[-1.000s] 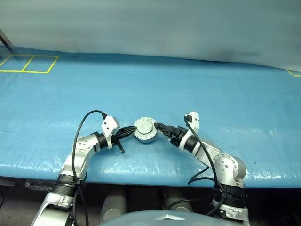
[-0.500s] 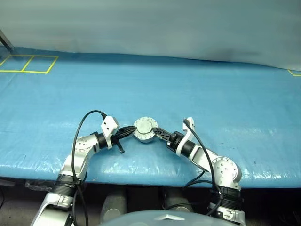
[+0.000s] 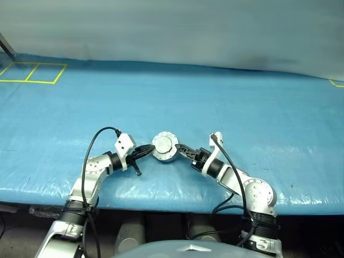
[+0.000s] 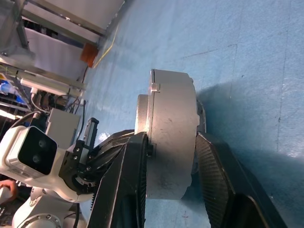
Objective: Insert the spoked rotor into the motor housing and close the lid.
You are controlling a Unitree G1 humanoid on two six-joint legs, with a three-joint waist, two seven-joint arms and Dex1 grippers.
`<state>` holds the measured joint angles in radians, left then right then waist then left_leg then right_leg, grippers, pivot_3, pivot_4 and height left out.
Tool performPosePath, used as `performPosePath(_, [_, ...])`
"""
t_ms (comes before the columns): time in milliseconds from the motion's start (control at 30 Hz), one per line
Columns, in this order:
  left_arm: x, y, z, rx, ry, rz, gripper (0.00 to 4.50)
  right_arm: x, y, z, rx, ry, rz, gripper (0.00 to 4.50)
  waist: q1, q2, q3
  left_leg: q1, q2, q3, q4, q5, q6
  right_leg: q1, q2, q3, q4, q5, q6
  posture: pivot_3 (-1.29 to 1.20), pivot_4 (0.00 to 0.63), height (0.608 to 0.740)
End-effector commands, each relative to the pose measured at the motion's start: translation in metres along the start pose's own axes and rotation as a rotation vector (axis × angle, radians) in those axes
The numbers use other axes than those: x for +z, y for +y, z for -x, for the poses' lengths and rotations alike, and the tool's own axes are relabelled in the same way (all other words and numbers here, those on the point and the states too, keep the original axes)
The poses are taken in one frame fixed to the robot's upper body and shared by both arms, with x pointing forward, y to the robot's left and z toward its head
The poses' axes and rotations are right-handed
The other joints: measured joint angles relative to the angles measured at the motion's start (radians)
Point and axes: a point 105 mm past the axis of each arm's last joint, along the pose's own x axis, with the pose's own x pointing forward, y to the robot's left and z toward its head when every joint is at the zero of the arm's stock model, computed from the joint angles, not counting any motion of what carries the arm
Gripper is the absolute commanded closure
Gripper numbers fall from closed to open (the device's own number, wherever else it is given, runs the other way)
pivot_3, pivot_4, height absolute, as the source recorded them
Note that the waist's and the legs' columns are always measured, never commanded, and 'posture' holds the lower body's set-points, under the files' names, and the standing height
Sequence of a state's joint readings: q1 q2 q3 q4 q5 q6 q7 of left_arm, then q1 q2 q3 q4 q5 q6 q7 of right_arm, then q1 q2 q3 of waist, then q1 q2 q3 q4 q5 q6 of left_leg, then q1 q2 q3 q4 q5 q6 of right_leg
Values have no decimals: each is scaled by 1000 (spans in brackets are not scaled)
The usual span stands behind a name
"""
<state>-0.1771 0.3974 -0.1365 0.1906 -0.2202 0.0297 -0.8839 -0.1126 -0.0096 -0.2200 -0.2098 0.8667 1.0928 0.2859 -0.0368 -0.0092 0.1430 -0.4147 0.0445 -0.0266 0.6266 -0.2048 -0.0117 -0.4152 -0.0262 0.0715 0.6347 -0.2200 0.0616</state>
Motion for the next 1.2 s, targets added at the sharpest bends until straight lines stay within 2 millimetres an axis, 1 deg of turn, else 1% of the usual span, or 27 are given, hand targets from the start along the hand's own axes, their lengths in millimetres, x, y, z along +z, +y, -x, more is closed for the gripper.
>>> performPosePath(33, [-15,-2,0,2,62,18,4500,-4,4,-2,4,23,27,3297,0,0,0,0,0,0,0,0,0,0,0,0,0,0,0,0,150,740])
performPosePath(133, [-14,0,0,14,53,19,4500,-3,4,-3,10,18,17,3298,0,0,0,0,0,0,0,0,0,0,0,0,0,0,0,0,150,740])
performPosePath(233, [-7,4,1,42,4,52,4500,0,2,-4,1,-2,-8,3298,0,0,0,0,0,0,0,0,0,0,0,0,0,0,0,0,150,740])
performPosePath(367, [5,8,2,66,-73,144,4500,6,1,-4,-2,-34,-43,3298,-3,0,0,-1,0,0,-1,0,0,0,0,0,-1,0,0,0,150,740])
performPosePath(500, [16,16,5,117,-154,256,4500,15,2,-5,17,-88,-108,3298,-4,0,1,-5,1,0,-2,0,0,-1,2,-1,0,0,0,0,150,740])
performPosePath(600, [22,19,6,136,-198,321,4500,26,5,-5,38,-146,-168,3298,-4,0,2,-7,1,-1,-4,0,0,-3,2,-1,0,0,0,0,150,740])
performPosePath(767, [27,17,5,125,-240,411,4500,40,11,-4,59,-208,-222,3298,-2,0,3,-17,0,-2,-2,0,1,-10,3,-1,0,1,2,0,150,740])
performPosePath(1000, [31,13,4,119,-282,506,4500,55,13,-4,74,-284,-302,3298,-6,0,6,-17,0,-2,-2,0,1,-11,4,-1,0,1,2,0,150,740])
performPosePath(1133, [35,8,3,95,-326,568,4500,66,22,-3,117,-329,-331,3298,-11,1,10,-17,0,-2,-1,0,1,-11,4,-1,1,1,2,0,150,740])
performPosePath(1200, [37,10,5,111,-363,609,4500,70,28,-3,139,-337,-327,3298,-14,1,11,-17,0,-2,-1,0,1,-11,4,0,2,1,2,0,150,740])
